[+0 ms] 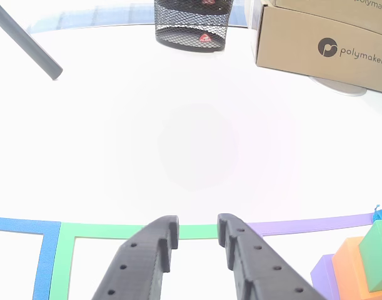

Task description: Tower of hanoi

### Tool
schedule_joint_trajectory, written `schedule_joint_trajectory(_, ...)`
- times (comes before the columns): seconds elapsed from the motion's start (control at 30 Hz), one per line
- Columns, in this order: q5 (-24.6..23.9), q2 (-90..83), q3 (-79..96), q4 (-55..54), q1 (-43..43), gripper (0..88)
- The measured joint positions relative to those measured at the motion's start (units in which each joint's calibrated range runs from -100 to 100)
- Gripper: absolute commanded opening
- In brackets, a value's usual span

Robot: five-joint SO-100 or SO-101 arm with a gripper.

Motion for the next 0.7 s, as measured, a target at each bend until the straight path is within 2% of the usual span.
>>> schedule_joint_trajectory(0.07,-0.72,-0.59,0.35,0.64,-0.23,0.2)
schedule_joint_trajectory(0.13,-14.39,-7.26,6.55,6.77,-3.39,0.2)
schedule_joint_trajectory(0.17,-27.7,-13.25,11.51,12.66,-3.63,0.2)
schedule_joint_trajectory(0.27,-77.88,-37.48,17.44,35.47,-3.86,0.2)
schedule_joint_trajectory(0.37,-135.97,-62.73,18.77,61.1,-2.93,0.2)
schedule_joint_trajectory(0.43,-164.21,-76.07,18.77,76.58,-4.1,0.2)
schedule_joint_trajectory(0.47,-172.12,-79.02,18.95,81.34,-3.98,0.2)
schedule_joint_trajectory(0.53,-178.24,-80.54,19.3,85.53,-3.16,0.2)
schedule_joint_trajectory(0.67,-182.55,-82.06,19.3,87.3,-4.1,0.2)
schedule_joint_trajectory(0.7,-181.29,-82.23,19.3,87.38,-3.98,0.2)
